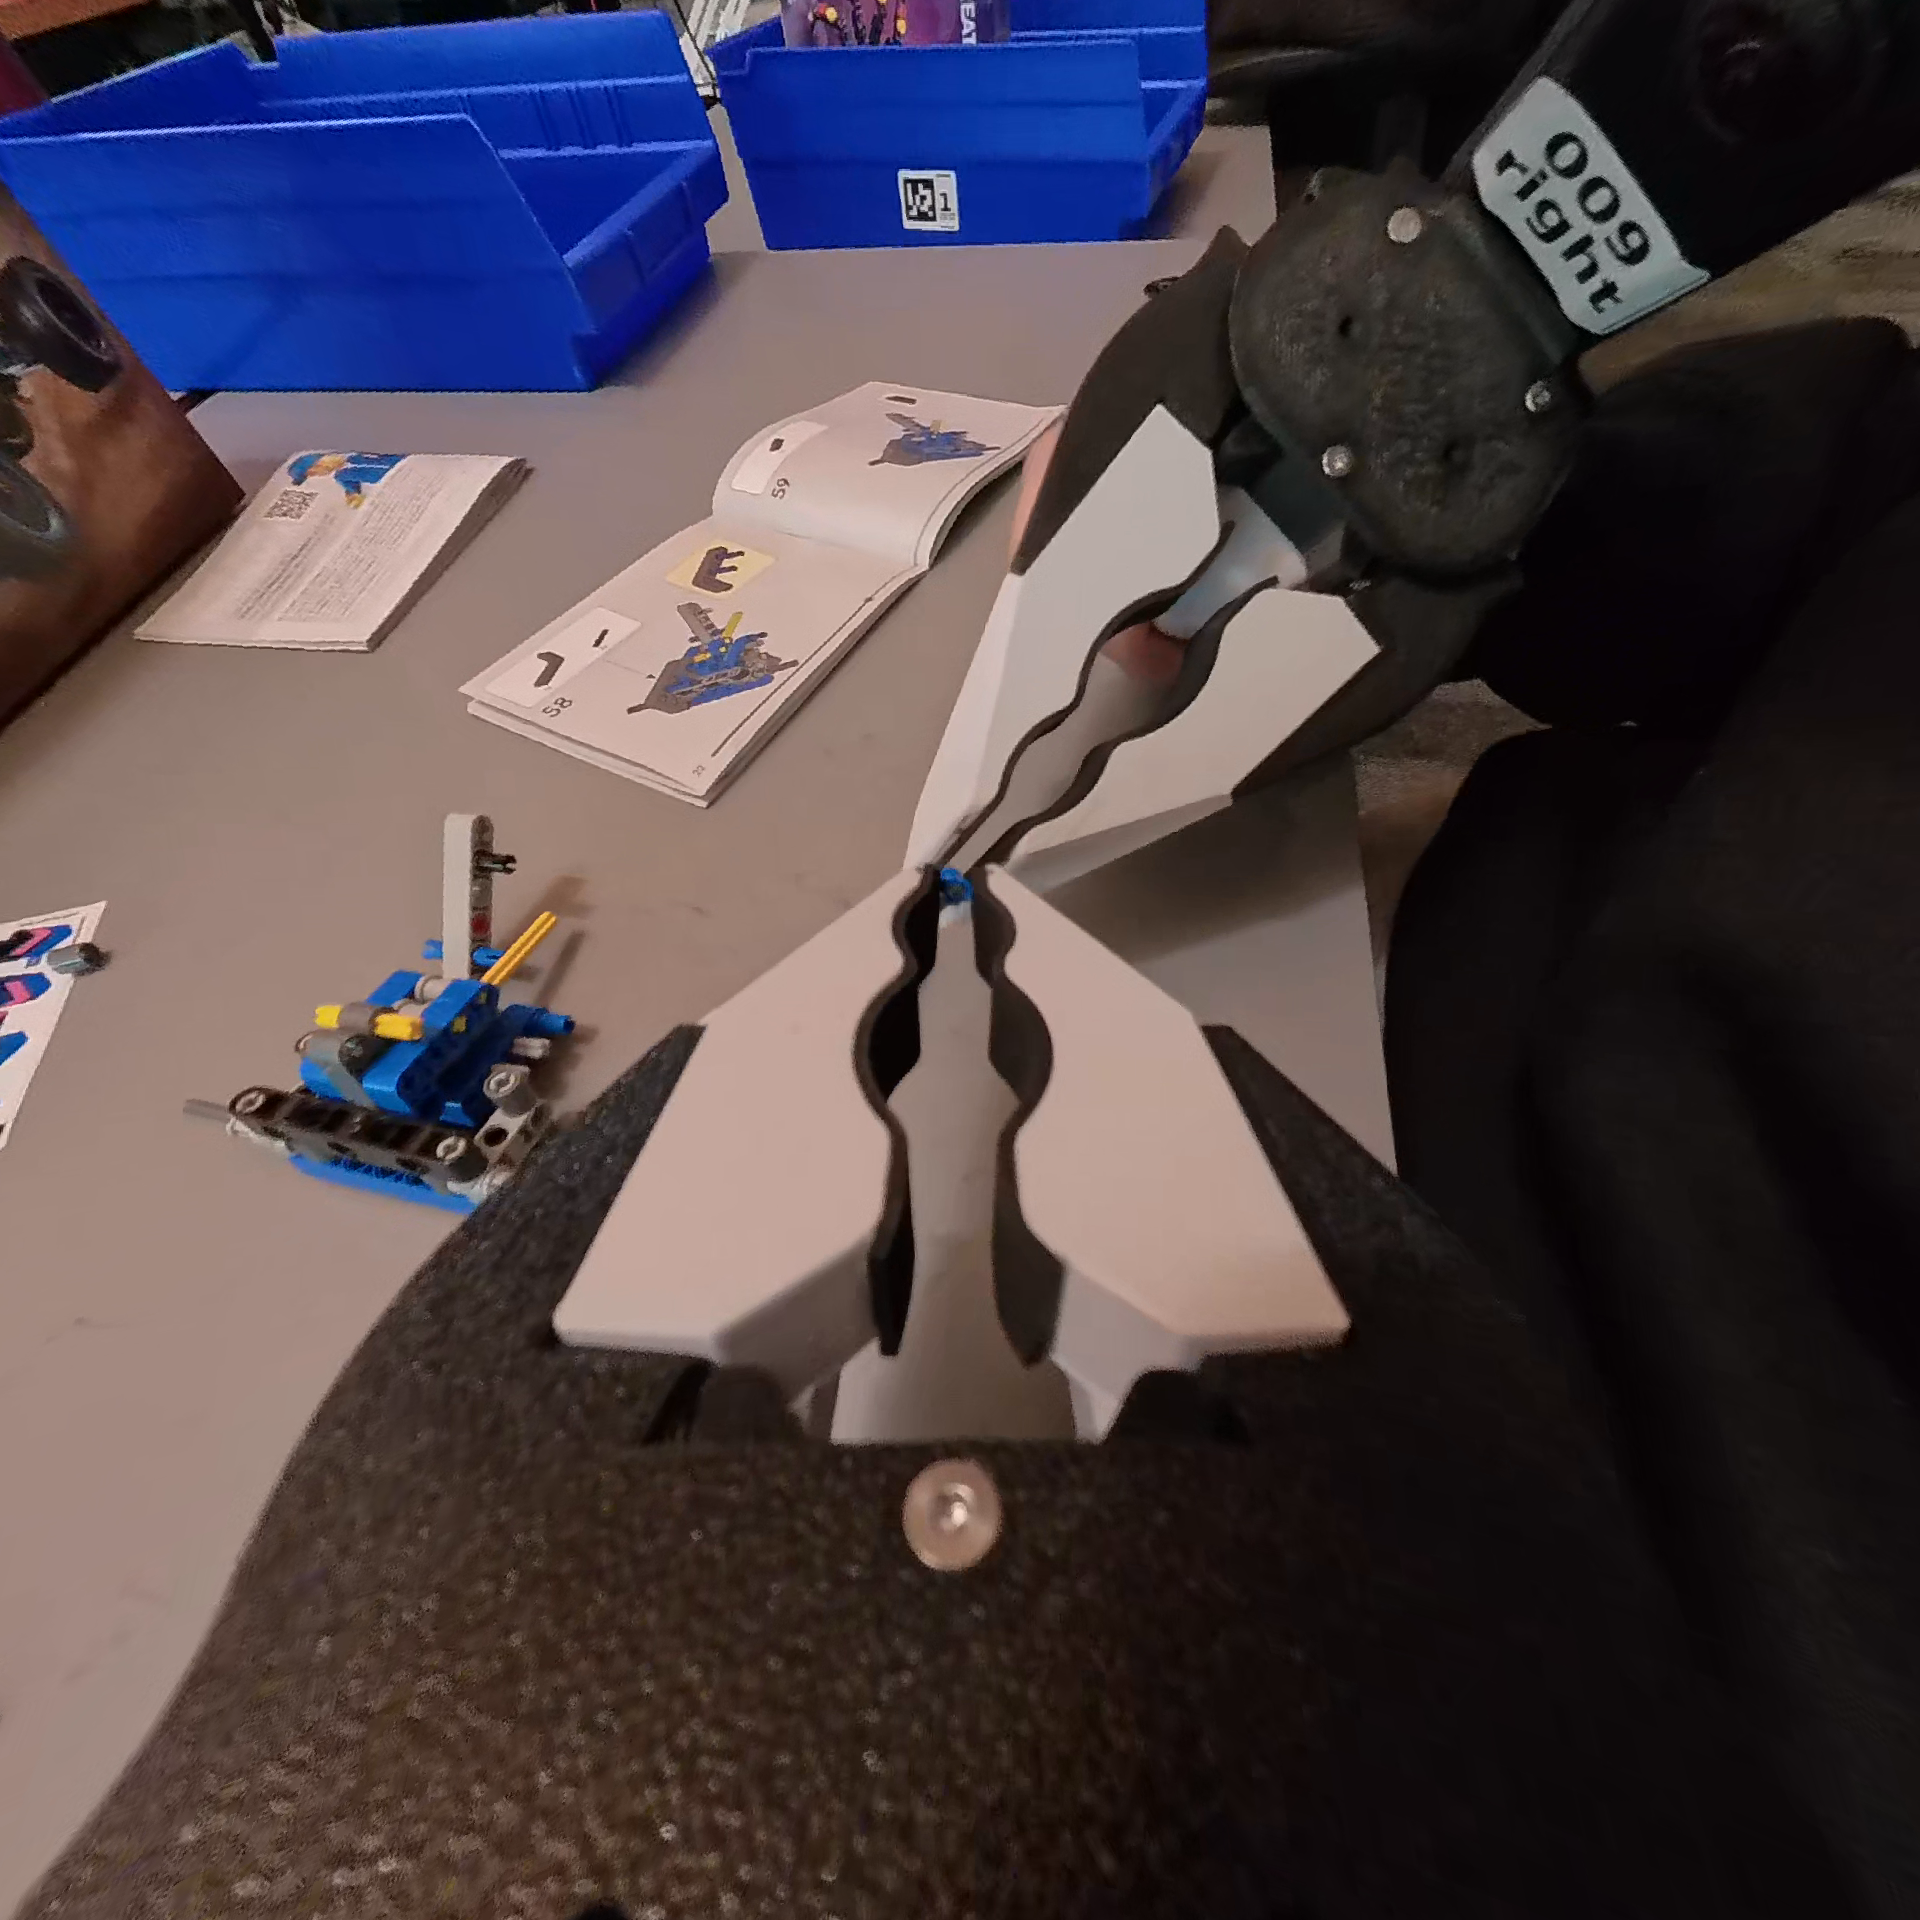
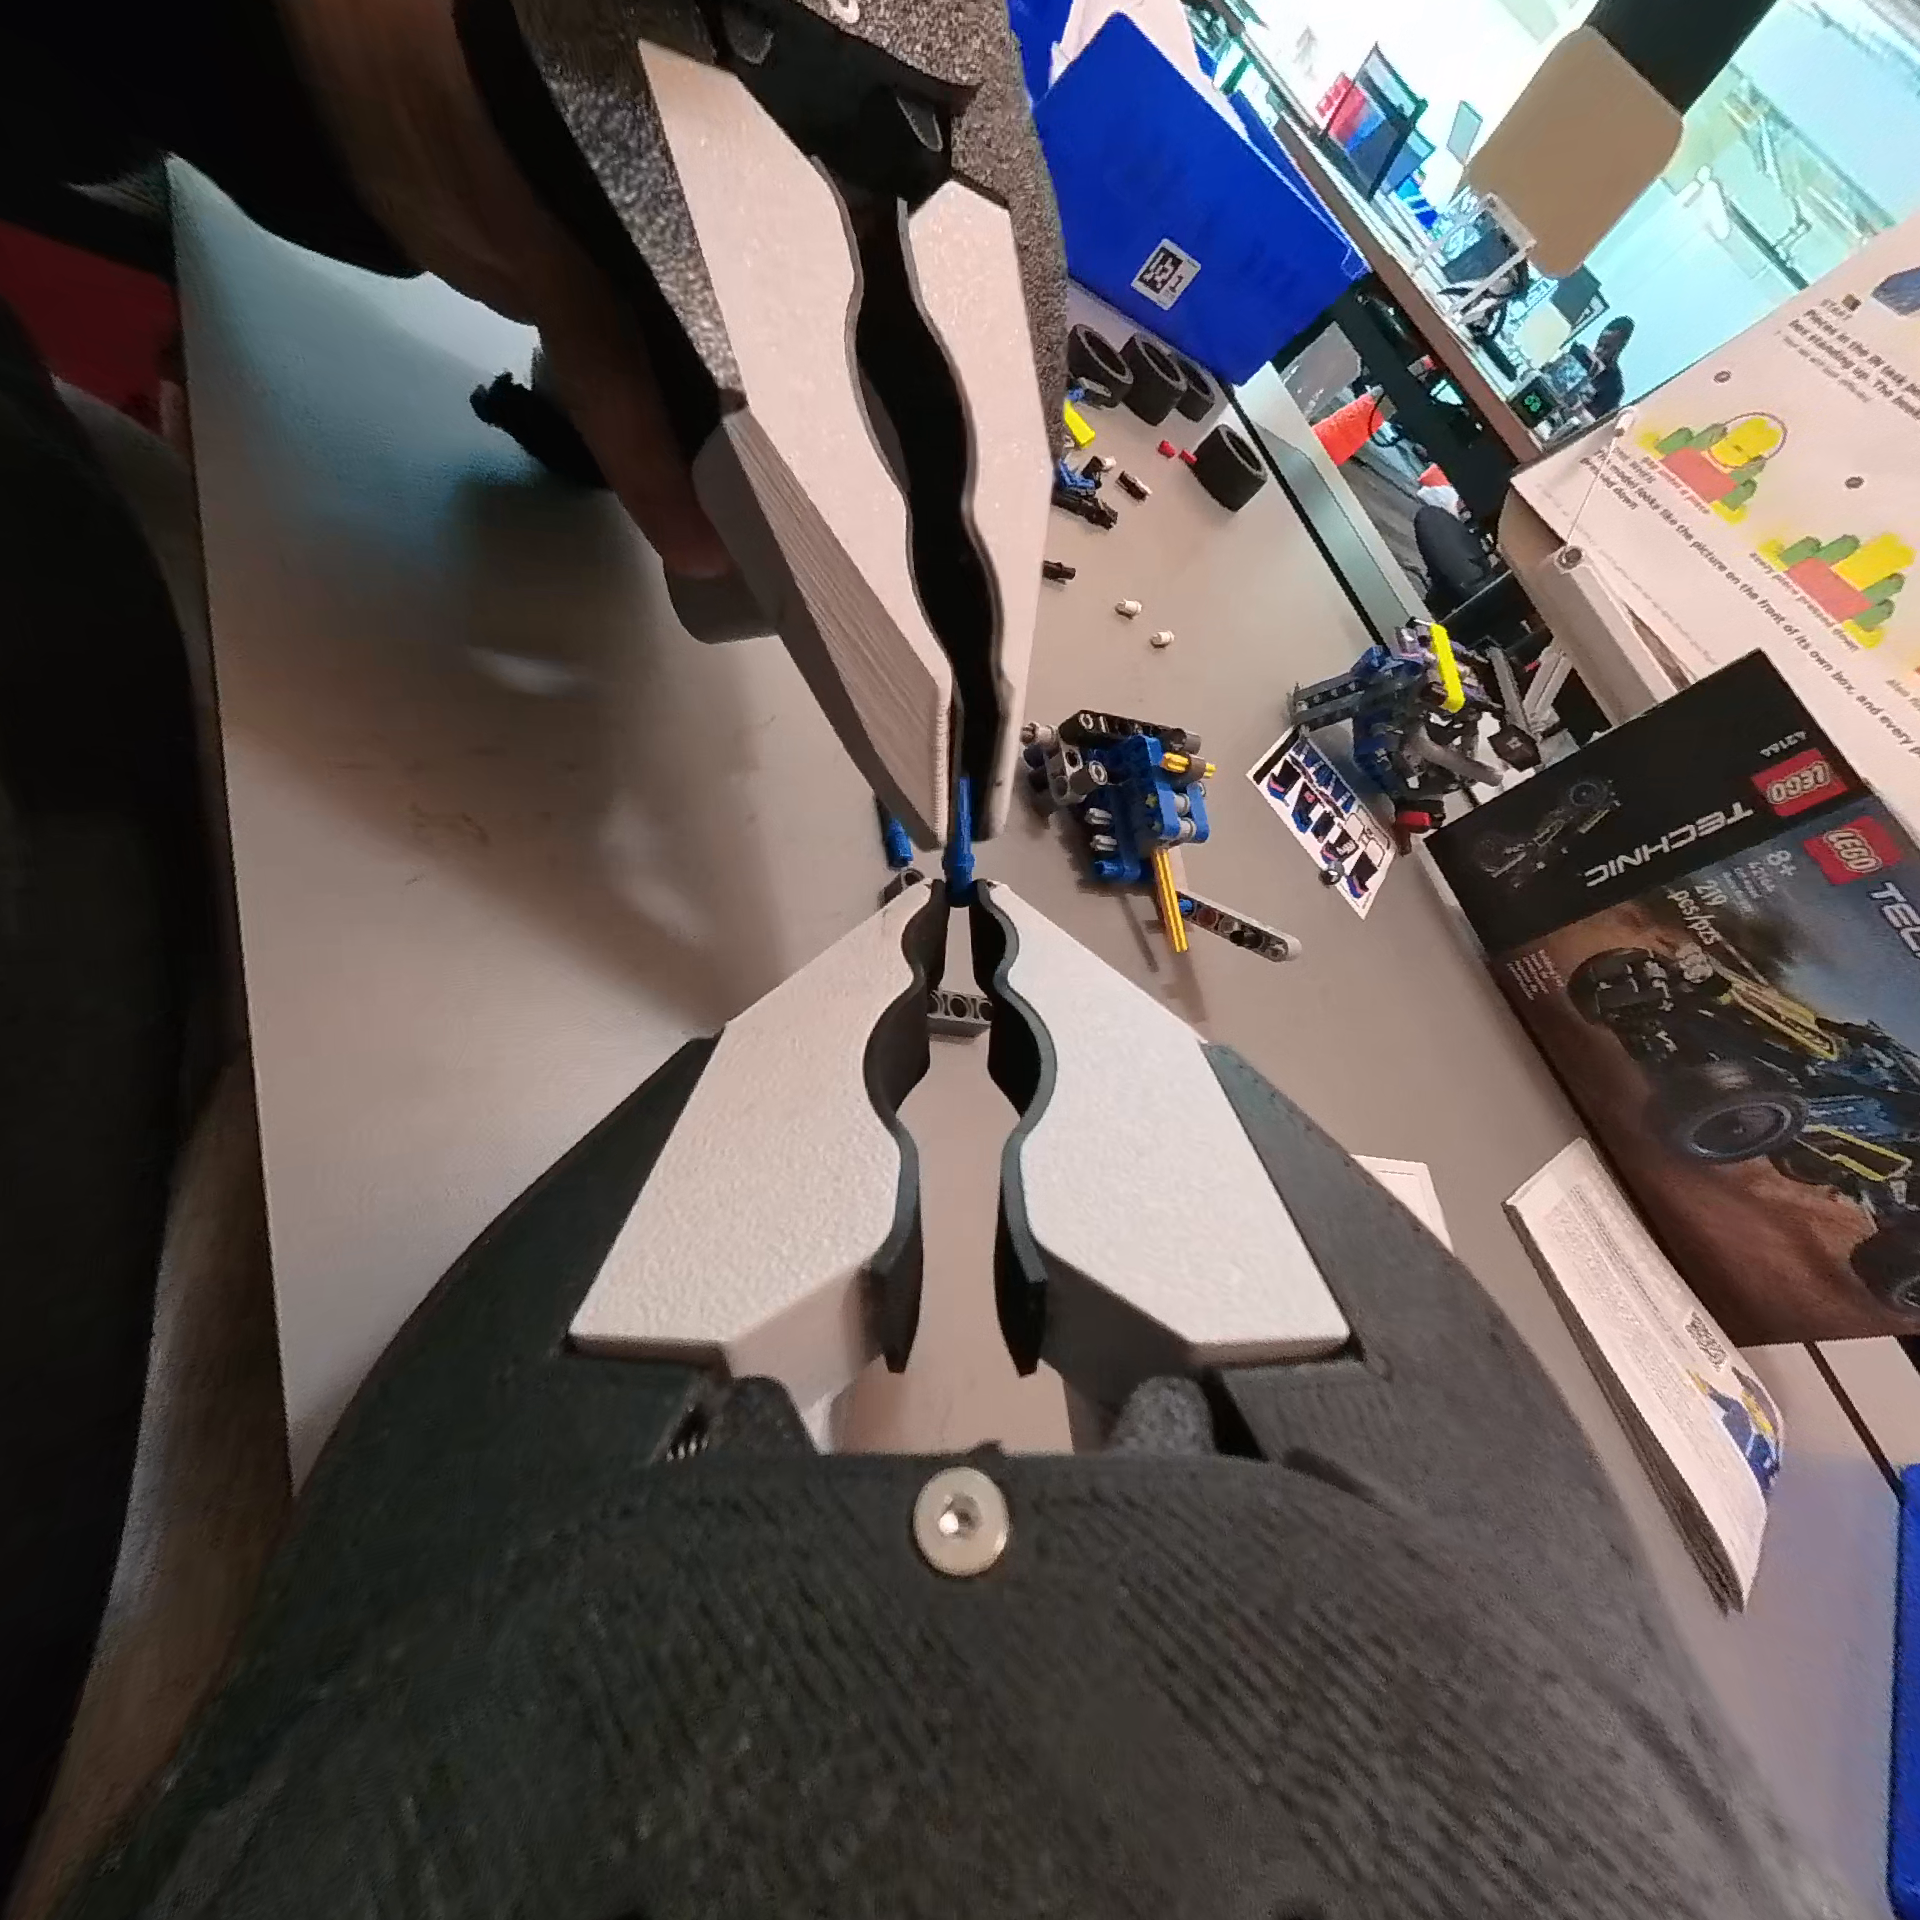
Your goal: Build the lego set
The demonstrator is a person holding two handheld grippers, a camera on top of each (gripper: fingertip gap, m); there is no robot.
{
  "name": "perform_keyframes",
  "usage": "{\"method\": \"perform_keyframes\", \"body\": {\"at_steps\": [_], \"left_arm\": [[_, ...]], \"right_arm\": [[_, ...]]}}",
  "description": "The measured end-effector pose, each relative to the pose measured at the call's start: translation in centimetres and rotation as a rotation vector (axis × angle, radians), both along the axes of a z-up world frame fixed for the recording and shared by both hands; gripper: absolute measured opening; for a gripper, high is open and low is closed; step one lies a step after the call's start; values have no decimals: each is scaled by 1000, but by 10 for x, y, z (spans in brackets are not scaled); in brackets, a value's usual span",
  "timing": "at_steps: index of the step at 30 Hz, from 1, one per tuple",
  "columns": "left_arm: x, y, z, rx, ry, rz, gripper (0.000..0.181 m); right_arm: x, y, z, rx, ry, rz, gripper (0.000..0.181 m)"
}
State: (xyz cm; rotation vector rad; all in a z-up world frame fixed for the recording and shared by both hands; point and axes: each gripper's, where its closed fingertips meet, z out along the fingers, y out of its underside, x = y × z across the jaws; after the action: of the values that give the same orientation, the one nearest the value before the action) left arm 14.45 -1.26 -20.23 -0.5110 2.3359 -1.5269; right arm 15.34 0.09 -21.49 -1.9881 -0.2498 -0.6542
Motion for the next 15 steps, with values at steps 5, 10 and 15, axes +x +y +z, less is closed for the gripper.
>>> {"method": "perform_keyframes", "body": {"at_steps": [5, 10, 15], "left_arm": [[5, 8, -13, 95, 13, 9, 9], [16, 21, -43, 403, 41, 68, 18], [22, 27, -52, 537, 88, 101, 15]], "right_arm": [[16, -16, -8, -101, -54, -53, 2], [46, -55, -13, -132, 51, -174, 2], [39, -64, -24, -199, 141, -164, 2]]}}
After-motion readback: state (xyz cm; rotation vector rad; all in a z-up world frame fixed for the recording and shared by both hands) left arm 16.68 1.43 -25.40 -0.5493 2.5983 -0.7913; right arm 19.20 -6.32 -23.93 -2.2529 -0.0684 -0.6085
